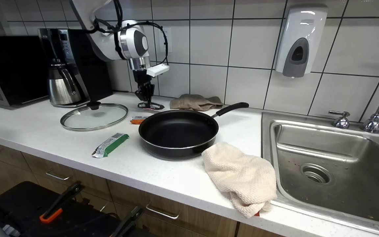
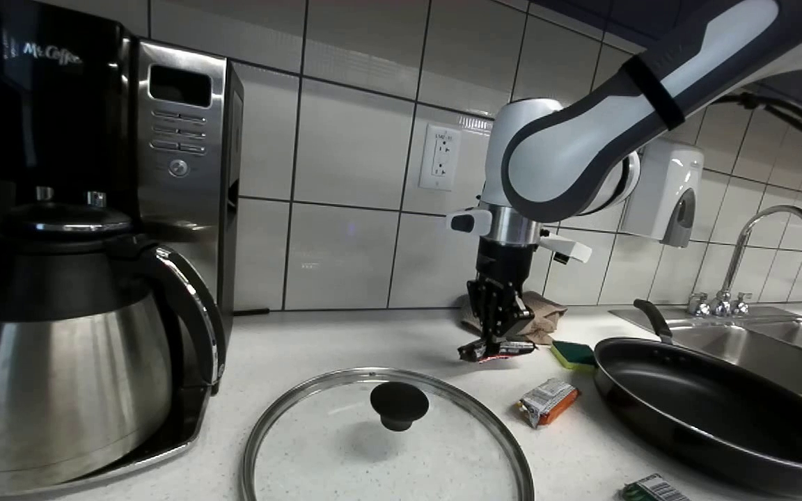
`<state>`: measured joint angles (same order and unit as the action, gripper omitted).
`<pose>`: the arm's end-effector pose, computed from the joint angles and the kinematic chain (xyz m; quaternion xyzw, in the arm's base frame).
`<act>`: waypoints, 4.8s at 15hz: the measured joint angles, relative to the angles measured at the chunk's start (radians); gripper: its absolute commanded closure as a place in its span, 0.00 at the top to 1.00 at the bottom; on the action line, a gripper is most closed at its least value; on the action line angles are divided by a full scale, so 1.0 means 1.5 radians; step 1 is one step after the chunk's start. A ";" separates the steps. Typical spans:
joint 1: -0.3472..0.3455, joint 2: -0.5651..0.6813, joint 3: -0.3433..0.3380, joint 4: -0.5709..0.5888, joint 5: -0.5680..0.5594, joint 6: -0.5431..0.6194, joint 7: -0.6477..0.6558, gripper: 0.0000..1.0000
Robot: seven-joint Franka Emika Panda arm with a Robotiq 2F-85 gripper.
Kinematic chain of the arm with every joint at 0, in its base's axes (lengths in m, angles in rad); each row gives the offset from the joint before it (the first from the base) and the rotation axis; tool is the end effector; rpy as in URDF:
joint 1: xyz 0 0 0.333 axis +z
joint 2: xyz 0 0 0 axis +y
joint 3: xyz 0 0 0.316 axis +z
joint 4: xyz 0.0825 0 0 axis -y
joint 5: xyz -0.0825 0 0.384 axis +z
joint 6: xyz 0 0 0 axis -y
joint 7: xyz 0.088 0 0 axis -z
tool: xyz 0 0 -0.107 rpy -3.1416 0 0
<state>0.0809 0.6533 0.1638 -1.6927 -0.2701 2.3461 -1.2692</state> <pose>0.6621 0.1493 0.2219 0.6710 0.7399 -0.0170 0.0447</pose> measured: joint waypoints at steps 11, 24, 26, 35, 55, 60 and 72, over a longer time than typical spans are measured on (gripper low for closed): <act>0.000 -0.104 -0.055 -0.058 -0.015 -0.004 0.059 0.03; -0.014 -0.273 -0.088 -0.274 -0.016 -0.002 0.233 0.03; -0.028 -0.299 -0.100 -0.309 -0.016 0.001 0.237 0.03; -0.082 -0.294 -0.151 -0.371 -0.087 0.078 0.230 0.03; -0.071 -0.210 -0.142 -0.308 -0.123 0.123 0.235 1.00; -0.042 -0.211 -0.100 -0.277 -0.134 0.127 0.202 1.00; -0.075 -0.172 0.032 -0.257 0.048 0.240 -0.095 1.00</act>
<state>-0.0312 0.3959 0.2123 -2.0785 -0.1986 2.7058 -1.4119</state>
